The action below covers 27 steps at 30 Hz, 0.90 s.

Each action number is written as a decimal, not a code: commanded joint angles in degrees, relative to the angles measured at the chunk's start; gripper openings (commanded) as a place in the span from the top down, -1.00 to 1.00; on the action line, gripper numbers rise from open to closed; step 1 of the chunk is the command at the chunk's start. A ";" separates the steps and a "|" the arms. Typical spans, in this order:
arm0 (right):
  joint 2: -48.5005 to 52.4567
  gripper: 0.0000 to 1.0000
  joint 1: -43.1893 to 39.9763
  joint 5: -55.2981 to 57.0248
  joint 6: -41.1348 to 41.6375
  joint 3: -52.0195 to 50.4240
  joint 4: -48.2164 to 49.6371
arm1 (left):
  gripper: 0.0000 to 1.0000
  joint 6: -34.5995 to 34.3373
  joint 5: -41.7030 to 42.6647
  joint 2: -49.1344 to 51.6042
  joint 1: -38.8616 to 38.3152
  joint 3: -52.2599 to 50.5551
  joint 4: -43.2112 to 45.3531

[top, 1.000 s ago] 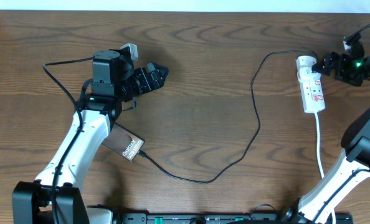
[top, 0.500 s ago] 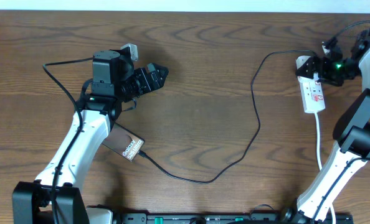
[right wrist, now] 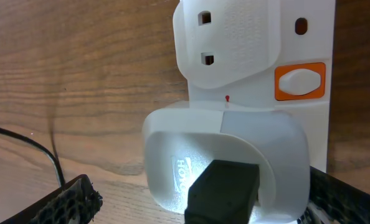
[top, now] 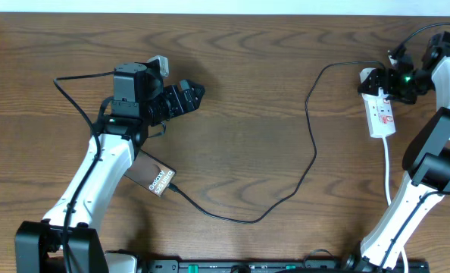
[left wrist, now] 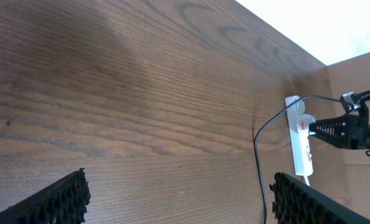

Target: Plug charger to phone and switch on socket

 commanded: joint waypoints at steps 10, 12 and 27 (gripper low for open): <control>0.61 -0.93 1.22 2.95 3.39 -0.13 -0.31 | -0.82 1.25 -0.57 -1.07 -0.28 1.33 -0.24; 0.61 -0.94 1.22 2.97 3.63 -0.13 -0.37 | -0.82 1.25 -0.59 -1.07 -0.28 1.33 -0.26; 0.61 -0.95 1.44 -3.76 4.44 -0.13 -1.31 | -0.82 1.25 -0.57 -1.07 -0.28 1.33 -0.28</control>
